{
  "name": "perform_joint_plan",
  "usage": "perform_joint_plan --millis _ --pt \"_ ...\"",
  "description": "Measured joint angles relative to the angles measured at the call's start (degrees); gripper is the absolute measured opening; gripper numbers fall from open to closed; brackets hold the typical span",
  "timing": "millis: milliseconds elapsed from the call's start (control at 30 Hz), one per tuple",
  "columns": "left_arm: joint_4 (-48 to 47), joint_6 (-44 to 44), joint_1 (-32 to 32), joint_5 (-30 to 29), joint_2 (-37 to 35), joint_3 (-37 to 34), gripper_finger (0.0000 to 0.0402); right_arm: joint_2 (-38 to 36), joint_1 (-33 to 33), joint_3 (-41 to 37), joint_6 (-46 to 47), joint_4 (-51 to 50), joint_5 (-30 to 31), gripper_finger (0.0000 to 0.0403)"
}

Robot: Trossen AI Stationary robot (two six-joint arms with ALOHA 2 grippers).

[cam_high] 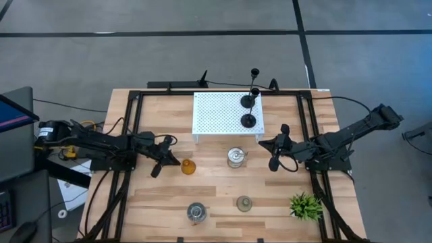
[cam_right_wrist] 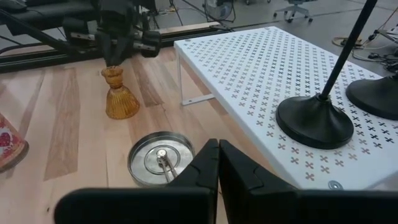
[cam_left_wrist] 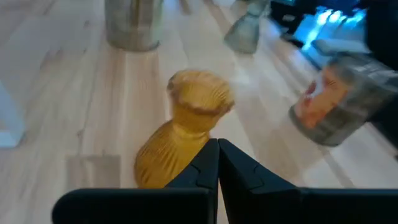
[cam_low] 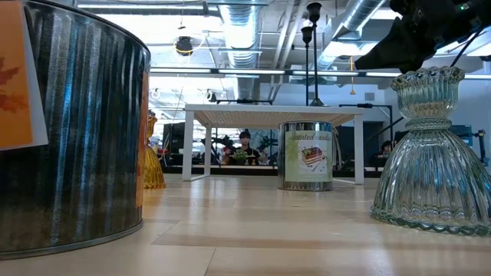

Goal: Pick & Place candle stick holders
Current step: Put the brown glass candle holder on the shelf

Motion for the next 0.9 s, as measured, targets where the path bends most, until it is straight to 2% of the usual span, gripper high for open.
perform_joint_plan --millis 167,367,733,900 --pt "-0.01 1.83 0.04 -9.14 3.76 0.00 0.0027 0.00 -0.51 0.00 0.02 0.00 -0.07 0.0001" --pt "0.97 -0.11 0.04 -15.18 6.96 0.00 0.0070 0.00 -1.20 0.00 0.03 -0.03 -1.52 0.0001" --pt "4.02 -2.79 0.02 -13.50 7.17 0.00 0.0174 0.00 -1.25 0.02 0.07 -1.03 -1.64 0.0001" --pt "4.32 5.79 -0.97 -6.56 7.17 0.00 0.0207 0.02 -1.25 0.02 0.17 -1.03 -1.64 0.0001"
